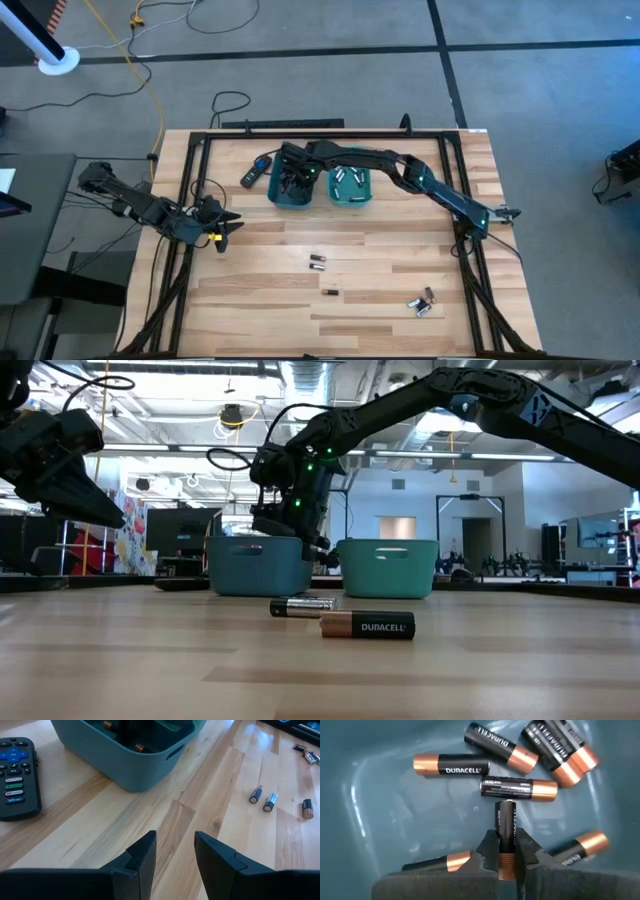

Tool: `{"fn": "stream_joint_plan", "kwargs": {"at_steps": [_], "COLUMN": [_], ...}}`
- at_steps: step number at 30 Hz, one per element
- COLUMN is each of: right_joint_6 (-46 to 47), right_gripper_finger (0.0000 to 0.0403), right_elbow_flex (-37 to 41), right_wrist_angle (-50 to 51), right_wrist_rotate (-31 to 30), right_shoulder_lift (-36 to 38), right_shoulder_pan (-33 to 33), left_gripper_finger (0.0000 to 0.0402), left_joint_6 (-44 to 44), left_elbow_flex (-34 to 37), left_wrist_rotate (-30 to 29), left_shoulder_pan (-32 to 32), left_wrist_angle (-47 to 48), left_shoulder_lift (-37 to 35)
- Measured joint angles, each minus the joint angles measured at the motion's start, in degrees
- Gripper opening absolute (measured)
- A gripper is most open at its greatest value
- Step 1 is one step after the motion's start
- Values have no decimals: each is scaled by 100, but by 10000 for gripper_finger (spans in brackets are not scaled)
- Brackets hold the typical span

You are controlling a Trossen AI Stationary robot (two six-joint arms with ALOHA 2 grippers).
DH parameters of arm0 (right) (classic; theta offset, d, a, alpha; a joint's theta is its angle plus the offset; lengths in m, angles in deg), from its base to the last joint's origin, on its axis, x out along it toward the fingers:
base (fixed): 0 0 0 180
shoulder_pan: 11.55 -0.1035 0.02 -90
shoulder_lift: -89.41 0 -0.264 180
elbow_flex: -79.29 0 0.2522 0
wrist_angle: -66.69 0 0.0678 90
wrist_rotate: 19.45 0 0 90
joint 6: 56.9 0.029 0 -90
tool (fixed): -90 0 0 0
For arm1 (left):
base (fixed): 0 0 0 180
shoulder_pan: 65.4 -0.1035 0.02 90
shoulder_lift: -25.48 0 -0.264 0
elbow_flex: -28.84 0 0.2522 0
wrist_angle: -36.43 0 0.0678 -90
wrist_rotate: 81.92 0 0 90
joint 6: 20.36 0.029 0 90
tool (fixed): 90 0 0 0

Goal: Sort batteries
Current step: Put the black battery into the blue bin

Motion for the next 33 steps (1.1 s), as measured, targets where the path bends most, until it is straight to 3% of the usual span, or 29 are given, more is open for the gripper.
{"fn": "stream_joint_plan", "kwargs": {"at_steps": [6, 24, 33], "right_joint_6": [-117, -123, -95], "right_gripper_finger": [29, 117, 128], "right_elbow_flex": [-2, -4, -6], "right_wrist_angle": [-23, -191, -233], "right_wrist_rotate": [-60, -64, -66], "right_shoulder_lift": [13, 13, 435], "right_shoulder_pan": [-10, 2, 25], "left_gripper_finger": [128, 128, 128], "left_joint_6": [15, 20, 75], "left_elbow_flex": [0, 0, 0], "left_wrist_rotate": [2, 4, 4], "left_shoulder_pan": [0, -1, -1], "left_wrist_angle": [2, 113, 132], "left_shoulder_lift": [0, -2, 0]}}
